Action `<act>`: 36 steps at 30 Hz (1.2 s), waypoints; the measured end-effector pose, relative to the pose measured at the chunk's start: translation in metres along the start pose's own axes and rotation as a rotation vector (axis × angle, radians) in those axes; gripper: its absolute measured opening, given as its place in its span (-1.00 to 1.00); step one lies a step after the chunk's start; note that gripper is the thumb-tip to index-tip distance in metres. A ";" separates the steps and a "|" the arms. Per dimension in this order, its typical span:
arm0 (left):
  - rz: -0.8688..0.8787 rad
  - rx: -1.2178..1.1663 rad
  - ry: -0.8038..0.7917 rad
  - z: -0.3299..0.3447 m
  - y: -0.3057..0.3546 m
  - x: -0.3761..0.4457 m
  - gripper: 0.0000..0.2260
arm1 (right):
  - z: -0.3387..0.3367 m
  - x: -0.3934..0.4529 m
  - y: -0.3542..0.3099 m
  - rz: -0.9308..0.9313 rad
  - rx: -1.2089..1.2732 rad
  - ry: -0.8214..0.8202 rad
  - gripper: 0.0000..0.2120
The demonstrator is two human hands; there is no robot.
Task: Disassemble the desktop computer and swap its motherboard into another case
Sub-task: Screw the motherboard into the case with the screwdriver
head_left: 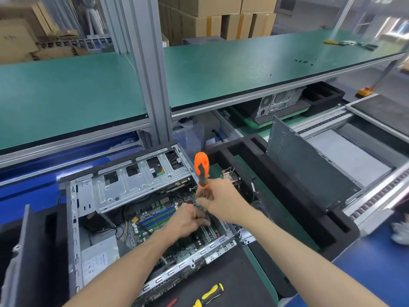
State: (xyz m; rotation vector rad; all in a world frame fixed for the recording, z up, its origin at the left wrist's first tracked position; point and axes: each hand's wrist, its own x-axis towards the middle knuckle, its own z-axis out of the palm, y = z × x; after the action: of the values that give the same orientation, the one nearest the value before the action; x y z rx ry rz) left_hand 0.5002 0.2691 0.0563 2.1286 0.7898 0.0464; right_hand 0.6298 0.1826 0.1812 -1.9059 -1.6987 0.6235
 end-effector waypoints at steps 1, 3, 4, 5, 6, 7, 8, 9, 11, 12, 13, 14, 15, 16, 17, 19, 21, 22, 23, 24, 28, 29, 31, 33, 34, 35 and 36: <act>0.015 -0.010 0.016 0.000 -0.001 -0.001 -0.86 | 0.009 -0.001 0.005 0.023 -0.020 -0.016 -0.94; 0.044 -0.022 0.043 0.000 -0.001 -0.002 -0.63 | 0.022 -0.001 0.012 0.042 -0.054 -0.036 -0.85; 0.044 -0.017 0.053 0.000 -0.002 -0.003 -0.60 | 0.026 -0.001 0.013 0.046 -0.054 -0.036 -0.82; 0.041 -0.017 0.059 0.000 -0.003 -0.003 -0.62 | 0.027 -0.001 0.013 0.048 -0.050 -0.036 -0.79; 0.027 -0.026 0.058 0.000 -0.004 -0.003 -0.68 | 0.028 0.000 0.013 0.045 -0.045 -0.040 -0.77; -0.002 -0.037 0.054 -0.001 -0.004 -0.004 -0.79 | 0.028 0.001 0.012 0.039 -0.041 -0.050 -0.76; -0.018 -0.051 0.057 -0.003 -0.003 -0.005 -0.87 | 0.027 0.001 0.011 0.026 -0.040 -0.056 -0.76; -0.029 -0.061 0.066 -0.005 -0.003 -0.005 -0.85 | 0.024 0.001 0.009 0.012 -0.036 -0.054 -0.76; -0.034 -0.054 0.083 -0.009 -0.004 -0.006 -0.79 | 0.018 0.001 0.005 -0.023 -0.005 -0.020 -0.76; -0.032 -0.042 0.089 -0.011 -0.004 -0.008 -0.79 | 0.014 0.001 0.002 -0.042 0.021 0.006 -0.75; -0.045 -0.035 0.095 -0.013 -0.004 -0.009 -0.79 | 0.009 0.001 -0.002 -0.063 0.039 0.026 -0.74; -0.060 -0.027 0.107 -0.014 -0.005 -0.011 -0.80 | 0.005 0.001 -0.006 -0.092 0.042 0.038 -0.74; -0.069 -0.018 0.121 -0.016 -0.005 -0.013 -0.82 | 0.001 0.002 -0.010 -0.124 0.032 0.045 -0.74; -0.069 -0.009 0.139 -0.018 -0.006 -0.015 -0.85 | -0.003 0.002 -0.013 -0.154 0.018 0.051 -0.75; -0.066 -0.011 0.161 -0.020 -0.006 -0.017 -0.89 | -0.008 0.002 -0.016 -0.179 0.011 0.056 -0.74; -0.053 -0.004 0.194 -0.025 -0.003 -0.024 -0.91 | -0.016 0.000 -0.021 -0.223 -0.004 0.059 -0.74; -0.057 0.028 0.225 -0.033 0.001 -0.032 -0.85 | -0.023 -0.003 -0.029 -0.251 -0.051 0.039 -0.76; -0.070 0.035 0.239 -0.037 0.003 -0.036 -0.81 | -0.026 -0.004 -0.033 -0.262 -0.075 0.024 -0.76; -0.087 0.038 0.247 -0.040 0.004 -0.040 -0.79 | -0.028 -0.006 -0.038 -0.275 -0.094 0.015 -0.76; -0.103 0.044 0.255 -0.044 0.005 -0.043 -0.77 | -0.030 -0.008 -0.044 -0.291 -0.111 0.013 -0.76; -0.137 0.035 0.315 -0.057 0.006 -0.059 -0.75 | -0.041 -0.017 -0.067 -0.457 -0.247 0.044 -0.78; -0.144 0.024 0.329 -0.059 0.005 -0.064 -0.76 | -0.045 -0.020 -0.071 -0.512 -0.308 0.052 -0.79; -0.146 0.023 0.340 -0.064 0.004 -0.073 -0.76 | -0.051 -0.026 -0.075 -0.618 -0.455 0.071 -0.76; -0.217 -0.011 0.307 -0.068 0.002 -0.078 -0.71 | -0.051 -0.037 -0.070 -0.716 -0.574 0.082 -0.75; -0.287 -0.070 0.265 -0.070 0.005 -0.081 -0.58 | -0.048 -0.043 -0.066 -0.737 -0.617 0.057 -0.77; -0.304 -0.140 0.241 -0.071 0.006 -0.084 -0.38 | -0.044 -0.050 -0.060 -0.747 -0.661 0.017 -0.80; -0.259 -0.184 0.231 -0.072 0.007 -0.084 -0.29 | -0.038 -0.058 -0.054 -0.760 -0.711 -0.018 -0.82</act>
State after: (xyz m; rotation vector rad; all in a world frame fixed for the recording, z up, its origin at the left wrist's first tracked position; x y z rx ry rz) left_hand 0.4150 0.2701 0.1276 1.8540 1.1473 0.2221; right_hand 0.6071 0.1274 0.2454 -1.4098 -2.6556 -0.3012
